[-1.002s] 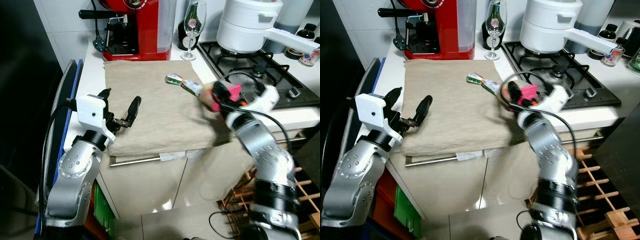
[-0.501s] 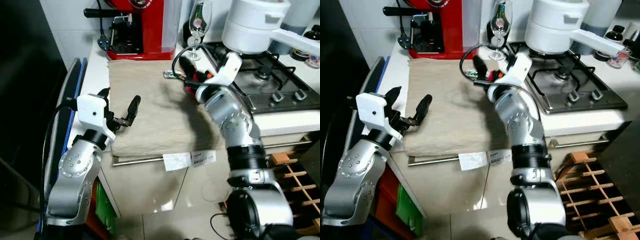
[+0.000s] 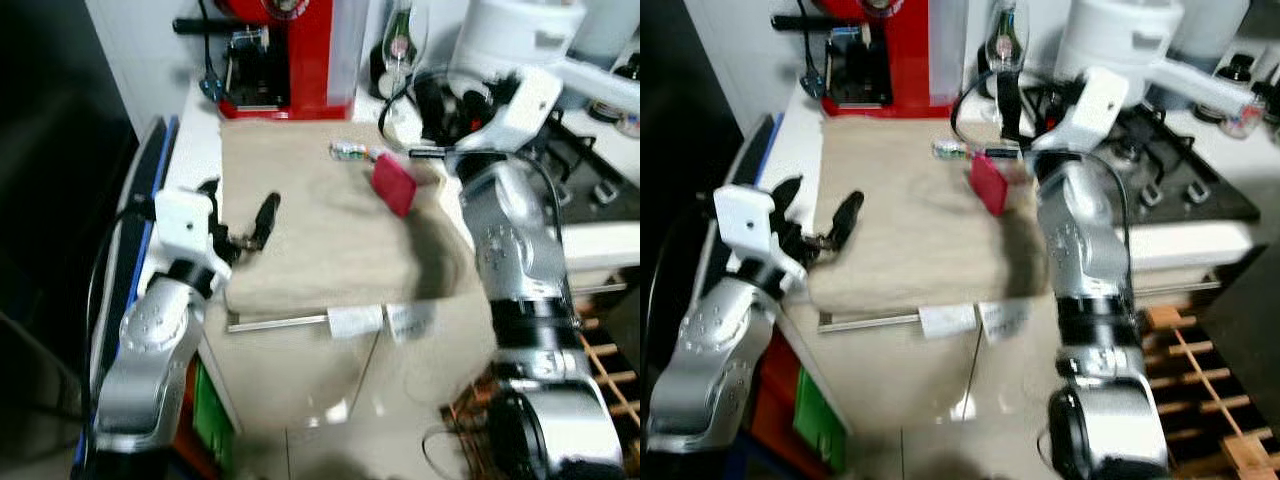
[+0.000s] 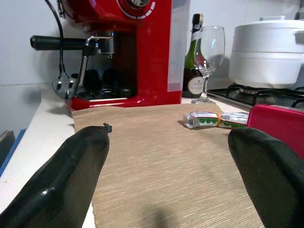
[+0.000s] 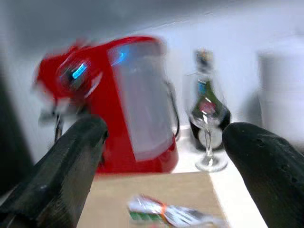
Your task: Restocking fridge
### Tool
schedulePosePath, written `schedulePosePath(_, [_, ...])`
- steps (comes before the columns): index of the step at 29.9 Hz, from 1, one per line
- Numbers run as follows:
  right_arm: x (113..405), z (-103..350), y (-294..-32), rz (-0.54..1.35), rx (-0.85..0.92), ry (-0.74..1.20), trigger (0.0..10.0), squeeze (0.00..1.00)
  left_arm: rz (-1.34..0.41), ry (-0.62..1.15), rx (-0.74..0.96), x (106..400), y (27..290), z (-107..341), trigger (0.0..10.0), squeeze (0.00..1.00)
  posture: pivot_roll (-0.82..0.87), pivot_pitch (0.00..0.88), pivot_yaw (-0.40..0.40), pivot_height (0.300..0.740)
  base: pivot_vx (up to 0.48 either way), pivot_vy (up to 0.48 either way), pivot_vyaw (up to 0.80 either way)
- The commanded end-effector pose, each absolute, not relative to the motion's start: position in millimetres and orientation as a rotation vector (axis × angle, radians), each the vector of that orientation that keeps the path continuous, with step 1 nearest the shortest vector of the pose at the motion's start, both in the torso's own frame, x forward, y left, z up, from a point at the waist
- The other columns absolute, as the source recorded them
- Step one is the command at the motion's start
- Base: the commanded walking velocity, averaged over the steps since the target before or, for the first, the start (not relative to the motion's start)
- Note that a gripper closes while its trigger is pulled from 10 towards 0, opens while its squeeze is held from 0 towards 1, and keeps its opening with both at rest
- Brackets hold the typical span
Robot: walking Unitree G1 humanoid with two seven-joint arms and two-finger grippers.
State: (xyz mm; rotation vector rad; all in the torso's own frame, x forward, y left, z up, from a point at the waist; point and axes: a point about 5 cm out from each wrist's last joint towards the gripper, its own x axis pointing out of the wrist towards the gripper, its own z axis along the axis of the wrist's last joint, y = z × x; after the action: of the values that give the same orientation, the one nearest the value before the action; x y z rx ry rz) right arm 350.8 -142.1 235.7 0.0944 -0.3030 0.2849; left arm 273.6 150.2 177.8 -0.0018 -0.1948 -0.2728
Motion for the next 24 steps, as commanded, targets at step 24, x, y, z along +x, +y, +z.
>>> schedulePosePath(24, [348, 206, -212, 0.097, -0.602, -0.210, 10.0, 0.20, -0.516, -0.116, -0.006, 267, 129, 155, 10.0, 0.00, -0.02, 0.000, -0.028, 0.740, 0.000, 0.000, 0.00])
